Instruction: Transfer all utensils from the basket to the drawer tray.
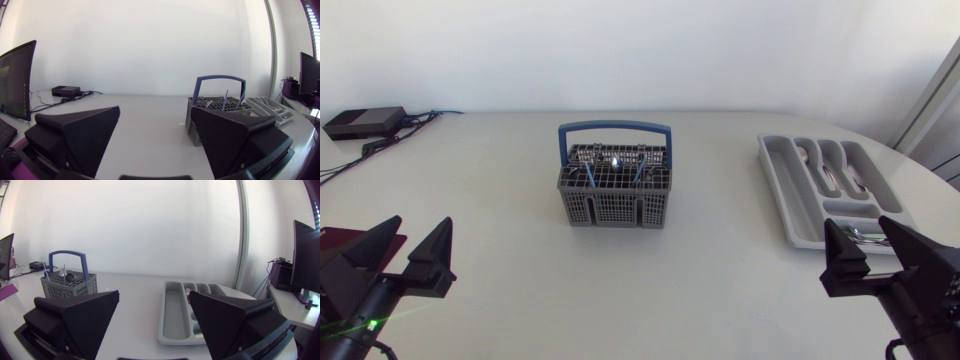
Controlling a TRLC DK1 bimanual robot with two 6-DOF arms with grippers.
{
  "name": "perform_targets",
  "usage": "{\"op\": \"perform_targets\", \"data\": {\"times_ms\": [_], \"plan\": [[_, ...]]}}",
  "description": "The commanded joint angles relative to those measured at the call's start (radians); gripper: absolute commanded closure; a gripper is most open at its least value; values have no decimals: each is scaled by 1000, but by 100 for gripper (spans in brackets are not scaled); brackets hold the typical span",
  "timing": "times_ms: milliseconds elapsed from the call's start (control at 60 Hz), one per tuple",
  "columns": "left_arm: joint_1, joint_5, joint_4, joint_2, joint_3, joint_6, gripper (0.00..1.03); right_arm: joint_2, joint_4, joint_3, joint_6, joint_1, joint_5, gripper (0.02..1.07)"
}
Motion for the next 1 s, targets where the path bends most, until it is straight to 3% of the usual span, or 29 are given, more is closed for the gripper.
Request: {"op": "perform_targets", "data": {"times_ms": [0,567,983], "plan": [[4,-10,-11,-8,-41,1,4,-6,-2,-20,23,13,4,6],[33,-42,0,-9,-2,1,4,-6,7,-15,23,10,24,6],[19,-42,-19,72,127,-13,4,63,6,69,30,10,30,6]]}}
